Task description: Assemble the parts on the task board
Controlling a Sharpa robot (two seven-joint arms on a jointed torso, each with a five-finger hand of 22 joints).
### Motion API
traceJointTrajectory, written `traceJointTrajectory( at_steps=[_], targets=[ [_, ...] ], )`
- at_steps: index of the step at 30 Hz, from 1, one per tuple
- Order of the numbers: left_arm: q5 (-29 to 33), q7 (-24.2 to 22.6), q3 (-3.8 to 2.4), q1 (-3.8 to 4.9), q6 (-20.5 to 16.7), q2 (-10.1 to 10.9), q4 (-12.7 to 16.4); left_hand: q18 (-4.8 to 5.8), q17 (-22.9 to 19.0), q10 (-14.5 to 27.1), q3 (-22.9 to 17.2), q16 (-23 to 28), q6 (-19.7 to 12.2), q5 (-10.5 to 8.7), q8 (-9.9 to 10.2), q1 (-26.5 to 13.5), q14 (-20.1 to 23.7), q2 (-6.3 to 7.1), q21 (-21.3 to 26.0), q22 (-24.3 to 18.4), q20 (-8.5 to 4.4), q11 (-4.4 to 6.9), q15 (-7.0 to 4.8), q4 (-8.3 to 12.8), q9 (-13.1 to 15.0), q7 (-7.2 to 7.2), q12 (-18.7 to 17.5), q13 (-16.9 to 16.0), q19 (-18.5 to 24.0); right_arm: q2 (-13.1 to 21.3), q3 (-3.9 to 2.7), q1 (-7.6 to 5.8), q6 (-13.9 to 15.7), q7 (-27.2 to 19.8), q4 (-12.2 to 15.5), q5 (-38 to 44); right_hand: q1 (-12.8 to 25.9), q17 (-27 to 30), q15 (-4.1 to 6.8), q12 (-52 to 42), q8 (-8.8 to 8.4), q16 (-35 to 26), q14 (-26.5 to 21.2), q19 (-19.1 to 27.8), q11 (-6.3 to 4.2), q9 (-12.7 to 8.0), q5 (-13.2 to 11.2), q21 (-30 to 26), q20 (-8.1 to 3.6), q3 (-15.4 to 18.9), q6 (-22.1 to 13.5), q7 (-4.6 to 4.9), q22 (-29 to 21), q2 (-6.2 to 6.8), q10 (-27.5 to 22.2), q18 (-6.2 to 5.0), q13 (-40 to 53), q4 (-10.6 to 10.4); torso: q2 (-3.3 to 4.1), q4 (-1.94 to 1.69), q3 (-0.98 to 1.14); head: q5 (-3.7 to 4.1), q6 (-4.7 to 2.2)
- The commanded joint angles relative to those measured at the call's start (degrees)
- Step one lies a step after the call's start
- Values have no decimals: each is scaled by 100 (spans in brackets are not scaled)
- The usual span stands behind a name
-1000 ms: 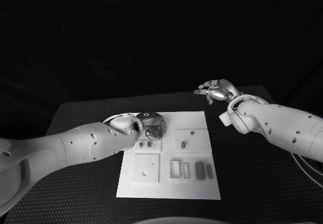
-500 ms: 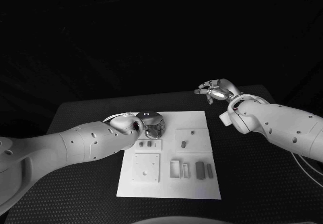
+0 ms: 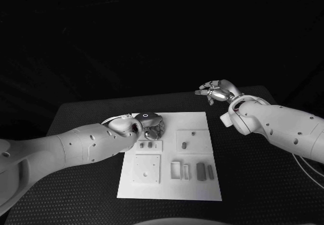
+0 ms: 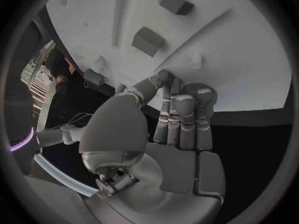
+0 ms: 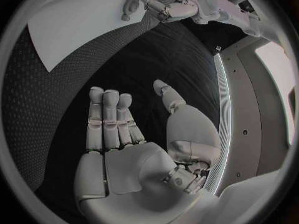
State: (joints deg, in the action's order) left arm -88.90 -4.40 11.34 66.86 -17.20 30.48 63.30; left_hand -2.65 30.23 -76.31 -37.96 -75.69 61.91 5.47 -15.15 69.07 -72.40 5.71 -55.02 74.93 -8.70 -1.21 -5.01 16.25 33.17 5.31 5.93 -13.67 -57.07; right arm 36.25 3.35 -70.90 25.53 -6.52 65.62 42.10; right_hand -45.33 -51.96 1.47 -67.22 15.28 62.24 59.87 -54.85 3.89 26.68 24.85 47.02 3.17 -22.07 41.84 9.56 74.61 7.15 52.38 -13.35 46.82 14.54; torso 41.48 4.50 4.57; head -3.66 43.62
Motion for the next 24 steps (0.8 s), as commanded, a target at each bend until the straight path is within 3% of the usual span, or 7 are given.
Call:
traceJointTrajectory(
  at_steps=[1, 5, 12, 24],
  targets=[
    [3, 10, 27, -44, -13, 40, 35, -351, -13, -190, -47, -30, 29, 29, -21, 52, -26, -108, -40, 3, -139, -13, -11, -1, 10, 2, 19, -107, -34, -6, -3, 2, -58, -67, 5, 10, 18, 9, -13, -35, 29, 34, -47, -9, 93, -8, 24, -24, 17, 24, 178, 157, 9, -18, -840, -165, -9, -15, -1, 0, -5, 6, -6],
    [101, -14, -45, -43, -75, 114, 142, -351, -20, -201, -53, -30, 31, 33, -22, 47, -36, -108, -45, 3, -147, -9, -16, 1, 9, 0, 19, -110, -46, -3, -3, 2, -54, -69, 4, 10, 18, 10, -13, -37, 29, 35, -47, -9, 92, -9, 25, -25, 17, 24, 178, 157, 10, -18, -840, -165, -11, -15, -1, -4, -5, 8, -12],
    [341, -52, -290, -42, -154, 202, 272, -351, -29, -213, -61, -28, 35, 38, -22, 37, -49, -107, -50, 1, -156, -4, -21, 1, 9, -1, 16, -114, -59, 6, -3, 2, -52, -69, 16, 10, 18, 13, -12, -39, 30, 37, -48, -10, 92, -10, 27, -27, 16, 24, 177, 157, 12, -17, -841, -165, -15, -15, -3, -14, -6, 0, -33],
    [597, -51, -520, -35, 65, 655, 687, -348, -42, -224, -70, -20, 33, 48, -21, 27, -59, -105, -46, -4, -162, 0, -25, 1, 8, 0, 12, -116, -65, 42, -3, 2, -55, -65, 28, 10, 18, 17, -12, -44, 31, 40, -48, -11, 92, -13, 29, -29, 16, 25, 176, 157, 14, -17, -842, -165, -22, -13, -3, -14, -1, -19, -32]
  ],
)
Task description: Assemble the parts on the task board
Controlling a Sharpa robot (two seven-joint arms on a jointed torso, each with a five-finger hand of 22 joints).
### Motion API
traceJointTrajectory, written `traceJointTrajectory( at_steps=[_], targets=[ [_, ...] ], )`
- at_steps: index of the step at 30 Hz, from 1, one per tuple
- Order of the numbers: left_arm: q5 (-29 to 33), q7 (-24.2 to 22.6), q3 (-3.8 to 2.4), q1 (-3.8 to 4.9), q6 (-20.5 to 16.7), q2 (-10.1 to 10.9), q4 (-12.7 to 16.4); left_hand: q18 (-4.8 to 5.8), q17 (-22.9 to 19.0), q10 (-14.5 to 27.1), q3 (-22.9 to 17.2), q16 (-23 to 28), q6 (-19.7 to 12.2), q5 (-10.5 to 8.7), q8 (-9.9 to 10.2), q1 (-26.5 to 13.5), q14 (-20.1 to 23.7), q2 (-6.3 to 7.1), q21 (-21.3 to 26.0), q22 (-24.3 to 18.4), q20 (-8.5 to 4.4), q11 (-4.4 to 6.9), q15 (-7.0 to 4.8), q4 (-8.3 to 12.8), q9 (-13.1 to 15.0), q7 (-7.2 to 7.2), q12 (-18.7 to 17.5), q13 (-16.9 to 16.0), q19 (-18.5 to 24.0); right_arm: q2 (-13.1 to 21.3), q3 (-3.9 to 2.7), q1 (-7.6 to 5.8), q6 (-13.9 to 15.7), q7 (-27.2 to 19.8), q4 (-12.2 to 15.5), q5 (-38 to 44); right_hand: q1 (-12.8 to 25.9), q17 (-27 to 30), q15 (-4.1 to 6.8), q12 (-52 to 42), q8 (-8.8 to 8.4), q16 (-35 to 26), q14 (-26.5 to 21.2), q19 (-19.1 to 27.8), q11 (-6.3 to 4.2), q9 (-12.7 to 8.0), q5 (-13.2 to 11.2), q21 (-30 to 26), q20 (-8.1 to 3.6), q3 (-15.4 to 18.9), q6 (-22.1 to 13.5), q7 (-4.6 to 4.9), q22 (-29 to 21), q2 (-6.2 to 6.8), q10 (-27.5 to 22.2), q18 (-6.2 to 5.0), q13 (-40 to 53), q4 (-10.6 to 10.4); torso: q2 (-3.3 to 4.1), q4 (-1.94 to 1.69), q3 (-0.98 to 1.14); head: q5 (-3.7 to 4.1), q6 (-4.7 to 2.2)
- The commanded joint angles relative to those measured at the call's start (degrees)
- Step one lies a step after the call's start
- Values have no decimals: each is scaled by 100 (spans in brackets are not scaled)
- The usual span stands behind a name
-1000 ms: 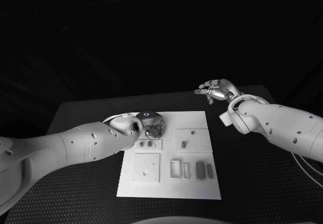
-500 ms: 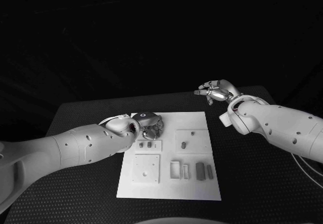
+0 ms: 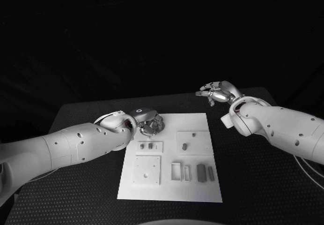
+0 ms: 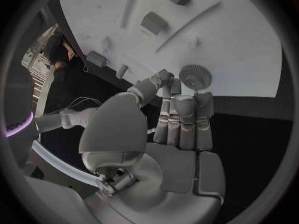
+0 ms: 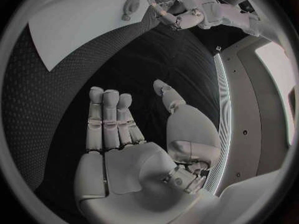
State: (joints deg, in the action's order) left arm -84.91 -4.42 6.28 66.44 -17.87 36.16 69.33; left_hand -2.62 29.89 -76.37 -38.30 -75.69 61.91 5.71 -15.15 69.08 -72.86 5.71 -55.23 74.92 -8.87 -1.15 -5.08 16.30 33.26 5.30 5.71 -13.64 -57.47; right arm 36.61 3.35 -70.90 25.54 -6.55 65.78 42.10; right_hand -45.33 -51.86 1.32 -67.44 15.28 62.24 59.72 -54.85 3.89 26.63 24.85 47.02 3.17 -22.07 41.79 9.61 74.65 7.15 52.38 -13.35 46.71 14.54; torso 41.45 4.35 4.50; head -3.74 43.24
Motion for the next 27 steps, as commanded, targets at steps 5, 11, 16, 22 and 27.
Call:
traceJointTrajectory(
  at_steps=[5, 11, 16, 22, 27],
  targets=[
    [207, -27, -16, 15, 236, 255, 134, -351, -9, -219, -37, -19, 33, 25, -20, 24, -13, -105, -24, -3, -146, -6, -19, -3, 0, 0, 33, -120, -25, 31, -3, 1, -52, -58, 21, 10, 18, 8, 3, -22, 31, 40, -33, -12, 92, -9, 29, -30, 15, 25, 181, 152, 11, -16, -842, -165, -12, -13, 0, -3, 1, -4, 17],
    [229, -21, -12, 12, 317, 348, 122, -349, -13, -222, -39, -15, 33, 24, -20, 21, -13, -103, -22, -5, -147, -5, -19, -2, 0, 0, 31, -120, -23, 46, -3, 1, -52, -58, 35, 10, 17, 10, 3, -24, 32, 41, -34, -12, 92, -9, 29, -31, 15, 25, 181, 152, 12, -15, -842, -165, -15, -12, 4, -9, -3, -19, 24],
    [236, -30, -11, 11, 366, 401, 121, -348, -17, -223, -41, -13, 33, 24, -20, 20, -14, -103, -21, -6, -148, -5, -20, -1, 0, 0, 29, -121, -22, 45, -3, 1, -51, -59, 34, 10, 16, 11, 3, -26, 32, 42, -34, -12, 92, -10, 30, -31, 15, 24, 181, 152, 13, -15, -843, -165, -17, -11, 5, 2, -4, -27, 25],
    [257, -39, -8, 9, 399, 381, 47, -347, -21, -225, -43, -9, 33, 22, -20, 18, -15, -103, -19, -7, -149, -4, -21, 0, 0, 0, 27, -121, -22, 49, -3, 1, -50, -59, 37, 10, 16, 14, 3, -28, 33, 44, -35, -13, 92, -11, 29, -33, 15, 24, 181, 152, 14, -15, -843, -165, -21, -11, 5, 5, 0, -33, 31],
    [235, -40, -1, 4, 436, 324, -42, -346, -24, -226, -46, -8, 32, 22, -20, 18, -16, -105, -18, -8, -151, -3, -21, 1, 0, 0, 25, -122, -21, 47, -3, 1, -47, -59, 41, 11, 15, 15, 3, -30, 33, 45, -35, -14, 92, -12, 30, -34, 14, 24, 180, 152, 15, -15, -844, -165, -24, -10, 5, 7, 2, -43, 36]
  ],
)
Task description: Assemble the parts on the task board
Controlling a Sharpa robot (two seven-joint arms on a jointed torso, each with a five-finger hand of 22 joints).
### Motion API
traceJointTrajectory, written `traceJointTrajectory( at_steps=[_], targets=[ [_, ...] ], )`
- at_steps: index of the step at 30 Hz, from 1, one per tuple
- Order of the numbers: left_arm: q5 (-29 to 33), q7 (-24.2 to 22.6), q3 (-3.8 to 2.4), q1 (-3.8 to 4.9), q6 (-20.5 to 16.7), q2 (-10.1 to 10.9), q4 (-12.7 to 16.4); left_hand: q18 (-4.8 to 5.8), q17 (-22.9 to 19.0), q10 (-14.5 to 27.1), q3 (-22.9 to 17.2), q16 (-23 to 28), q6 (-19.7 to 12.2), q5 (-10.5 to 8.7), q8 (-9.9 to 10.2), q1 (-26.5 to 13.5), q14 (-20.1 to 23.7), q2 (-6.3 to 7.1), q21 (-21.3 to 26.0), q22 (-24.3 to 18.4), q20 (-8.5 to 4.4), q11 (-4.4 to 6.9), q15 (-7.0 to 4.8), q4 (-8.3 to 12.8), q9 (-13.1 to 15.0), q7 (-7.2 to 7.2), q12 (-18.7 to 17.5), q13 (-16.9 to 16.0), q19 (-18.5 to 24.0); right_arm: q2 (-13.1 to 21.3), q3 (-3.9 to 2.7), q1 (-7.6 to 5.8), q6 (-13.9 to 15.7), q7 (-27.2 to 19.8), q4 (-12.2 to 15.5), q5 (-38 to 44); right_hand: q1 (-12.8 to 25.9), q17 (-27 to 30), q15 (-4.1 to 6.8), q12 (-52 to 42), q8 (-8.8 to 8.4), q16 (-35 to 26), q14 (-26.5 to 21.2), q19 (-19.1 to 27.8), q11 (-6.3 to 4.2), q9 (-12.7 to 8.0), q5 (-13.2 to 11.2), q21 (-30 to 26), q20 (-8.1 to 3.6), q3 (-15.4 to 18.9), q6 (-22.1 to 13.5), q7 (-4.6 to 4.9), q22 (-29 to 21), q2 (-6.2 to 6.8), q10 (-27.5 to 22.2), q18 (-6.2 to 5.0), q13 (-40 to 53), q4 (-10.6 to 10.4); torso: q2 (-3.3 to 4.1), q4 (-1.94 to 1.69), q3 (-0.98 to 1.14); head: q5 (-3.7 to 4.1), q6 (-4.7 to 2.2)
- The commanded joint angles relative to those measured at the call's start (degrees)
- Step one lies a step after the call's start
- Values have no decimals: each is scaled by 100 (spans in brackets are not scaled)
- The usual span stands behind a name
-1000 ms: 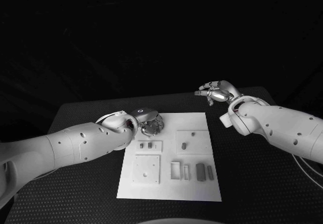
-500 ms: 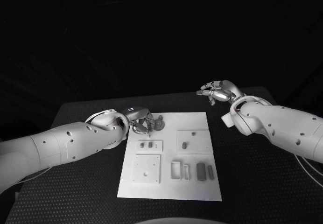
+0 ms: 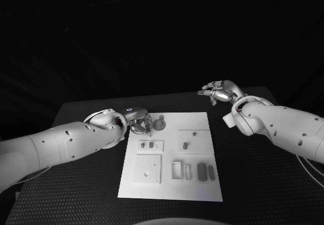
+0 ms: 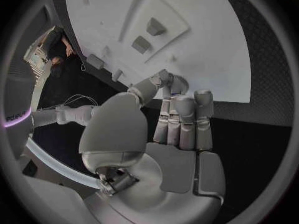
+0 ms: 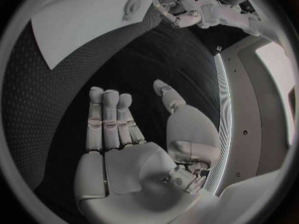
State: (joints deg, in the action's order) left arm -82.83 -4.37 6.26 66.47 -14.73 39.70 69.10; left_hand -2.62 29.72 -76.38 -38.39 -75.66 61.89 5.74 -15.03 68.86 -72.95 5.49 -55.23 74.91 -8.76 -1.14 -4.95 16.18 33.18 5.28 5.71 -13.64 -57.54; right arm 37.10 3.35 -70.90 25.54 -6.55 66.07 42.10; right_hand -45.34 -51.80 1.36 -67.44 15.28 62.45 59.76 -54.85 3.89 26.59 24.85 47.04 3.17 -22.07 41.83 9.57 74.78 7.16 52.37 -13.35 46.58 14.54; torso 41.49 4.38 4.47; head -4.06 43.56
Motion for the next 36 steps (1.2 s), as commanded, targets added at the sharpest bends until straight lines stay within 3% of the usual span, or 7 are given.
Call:
traceJointTrajectory(
  at_steps=[1, 18, 36],
  targets=[
    [25, -44, 3, -2, 128, -36, -27, -346, -7, -226, -38, -10, 34, 18, -31, 41, -8, -82, -18, -7, -162, -4, -33, 13, 8, 2, 24, -122, -14, -3, -3, 2, -46, -60, 11, 11, 15, 9, -2, -31, 34, 24, -39, -14, 92, -8, 29, -35, 14, 24, 176, 156, 3, -15, -844, -165, -11, -10, 1, 7, 6, -17, 3],
    [8, -62, 53, -38, 295, -80, -75, -342, -17, -229, -43, -5, 29, 15, -28, 37, -12, -90, -15, -10, -166, -4, -34, 14, 7, 4, 18, -123, -14, 3, -3, 2, -44, -60, 8, 12, 14, 16, -2, -37, 35, 28, -41, -16, 92, -11, 30, -39, 14, 24, 176, 156, 7, -14, -846, -165, -21, -9, -1, 10, 7, -7, 25],
    [-20, -9, 62, -41, 374, -63, -77, -339, -25, -234, -48, -1, 22, 9, -25, 38, -15, -95, -14, -12, -171, -3, -35, 18, 6, 6, 12, -125, -16, 2, -3, 2, -44, -59, 7, 14, 13, 23, -2, -43, 38, 32, -43, -17, 93, -15, 30, -43, 14, 23, 175, 156, 11, -15, -848, -165, -31, -8, 0, 9, 6, 1, 28]
  ],
)
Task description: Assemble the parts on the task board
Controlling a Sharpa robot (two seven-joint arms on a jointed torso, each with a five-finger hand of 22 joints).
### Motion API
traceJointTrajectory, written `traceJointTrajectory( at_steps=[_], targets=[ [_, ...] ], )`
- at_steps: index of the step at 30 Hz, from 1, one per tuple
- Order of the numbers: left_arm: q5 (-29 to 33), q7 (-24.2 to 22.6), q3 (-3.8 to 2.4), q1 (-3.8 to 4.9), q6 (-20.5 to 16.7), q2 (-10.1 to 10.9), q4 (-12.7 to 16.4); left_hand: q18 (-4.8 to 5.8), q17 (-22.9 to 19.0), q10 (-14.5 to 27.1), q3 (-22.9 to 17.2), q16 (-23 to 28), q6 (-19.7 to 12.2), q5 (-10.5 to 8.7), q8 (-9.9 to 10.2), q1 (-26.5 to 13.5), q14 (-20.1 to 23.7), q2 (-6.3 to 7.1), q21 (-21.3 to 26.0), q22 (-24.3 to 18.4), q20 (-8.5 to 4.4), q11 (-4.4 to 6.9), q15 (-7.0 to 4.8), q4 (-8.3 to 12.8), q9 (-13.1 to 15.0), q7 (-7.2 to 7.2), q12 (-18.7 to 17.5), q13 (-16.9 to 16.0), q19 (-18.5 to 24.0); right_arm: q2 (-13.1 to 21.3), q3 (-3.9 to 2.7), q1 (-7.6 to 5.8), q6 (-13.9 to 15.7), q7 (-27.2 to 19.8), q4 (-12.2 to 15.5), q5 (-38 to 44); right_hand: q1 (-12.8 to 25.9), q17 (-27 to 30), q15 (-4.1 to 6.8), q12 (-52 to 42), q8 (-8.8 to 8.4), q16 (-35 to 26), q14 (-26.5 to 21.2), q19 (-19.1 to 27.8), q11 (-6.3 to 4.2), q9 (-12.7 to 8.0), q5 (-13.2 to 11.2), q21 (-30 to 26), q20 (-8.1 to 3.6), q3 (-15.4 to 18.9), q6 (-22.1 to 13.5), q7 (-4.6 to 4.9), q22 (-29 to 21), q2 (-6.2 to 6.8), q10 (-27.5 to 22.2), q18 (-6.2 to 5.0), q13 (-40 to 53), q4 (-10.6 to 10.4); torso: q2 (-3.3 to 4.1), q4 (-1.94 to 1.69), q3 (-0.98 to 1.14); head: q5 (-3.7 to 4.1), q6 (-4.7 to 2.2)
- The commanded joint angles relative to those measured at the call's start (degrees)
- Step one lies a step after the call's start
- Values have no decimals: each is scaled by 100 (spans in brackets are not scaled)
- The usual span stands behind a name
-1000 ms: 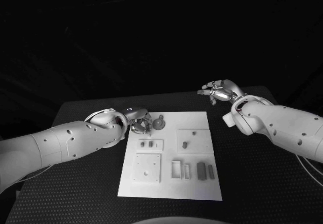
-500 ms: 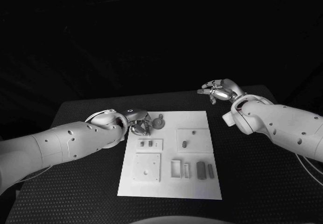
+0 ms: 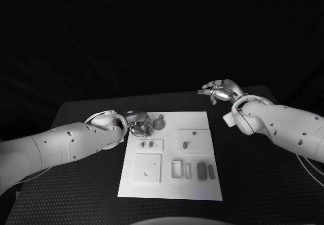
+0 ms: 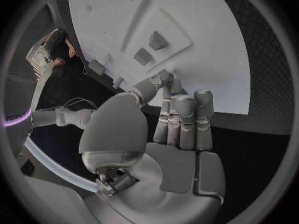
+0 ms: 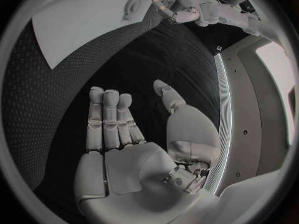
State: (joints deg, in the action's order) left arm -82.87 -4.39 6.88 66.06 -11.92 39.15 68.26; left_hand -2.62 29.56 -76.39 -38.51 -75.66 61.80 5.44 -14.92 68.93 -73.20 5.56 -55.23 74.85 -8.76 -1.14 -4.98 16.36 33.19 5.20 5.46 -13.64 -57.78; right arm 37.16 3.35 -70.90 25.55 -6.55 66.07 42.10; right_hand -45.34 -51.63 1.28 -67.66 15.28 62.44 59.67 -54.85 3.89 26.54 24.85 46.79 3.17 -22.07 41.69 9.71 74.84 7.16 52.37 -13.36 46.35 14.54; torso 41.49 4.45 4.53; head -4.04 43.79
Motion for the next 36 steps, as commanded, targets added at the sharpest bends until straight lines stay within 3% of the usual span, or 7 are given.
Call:
traceJointTrajectory(
  at_steps=[1, 21, 36],
  targets=[
    [-15, -6, 0, -1, 99, -11, 6, -339, -9, -233, -36, -1, 30, 40, -37, 32, 10, -102, -14, -7, -172, -3, -32, 0, 5, 15, 37, -125, 8, -3, -3, 1, -43, -59, 7, 14, 13, 6, 6, -21, 38, 34, -34, -17, 93, -10, 30, -19, 13, 23, 189, 143, 5, -15, -848, -164, -9, -8, 0, 2, -1, 0, 6],
    [-22, -40, 57, -78, 104, -122, -98, -335, -18, -236, -38, 2, 26, 38, -35, 29, 7, -106, -13, -9, -177, -3, -32, -1, 5, 17, 29, -127, 4, -16, -3, 1, -41, -58, -2, 18, 12, 13, 6, -29, 40, 39, -36, -19, 93, -14, 28, -24, 13, 23, 189, 143, 10, -16, -851, -164, -20, -7, 1, 9, 1, 24, 18],
    [-47, 24, 72, -79, 180, -135, -189, -333, -25, -254, -40, 5, 19, 37, -32, 30, 5, -110, -12, -11, -181, 1, -37, 2, 5, 19, 31, -133, 1, -14, -3, 1, -42, -54, -3, 18, 13, 18, 6, -33, 42, 42, -37, -20, 93, -16, 26, -26, 13, 23, 189, 143, 13, -15, -852, -164, -27, -7, 2, 4, 3, 34, 26]
  ],
)
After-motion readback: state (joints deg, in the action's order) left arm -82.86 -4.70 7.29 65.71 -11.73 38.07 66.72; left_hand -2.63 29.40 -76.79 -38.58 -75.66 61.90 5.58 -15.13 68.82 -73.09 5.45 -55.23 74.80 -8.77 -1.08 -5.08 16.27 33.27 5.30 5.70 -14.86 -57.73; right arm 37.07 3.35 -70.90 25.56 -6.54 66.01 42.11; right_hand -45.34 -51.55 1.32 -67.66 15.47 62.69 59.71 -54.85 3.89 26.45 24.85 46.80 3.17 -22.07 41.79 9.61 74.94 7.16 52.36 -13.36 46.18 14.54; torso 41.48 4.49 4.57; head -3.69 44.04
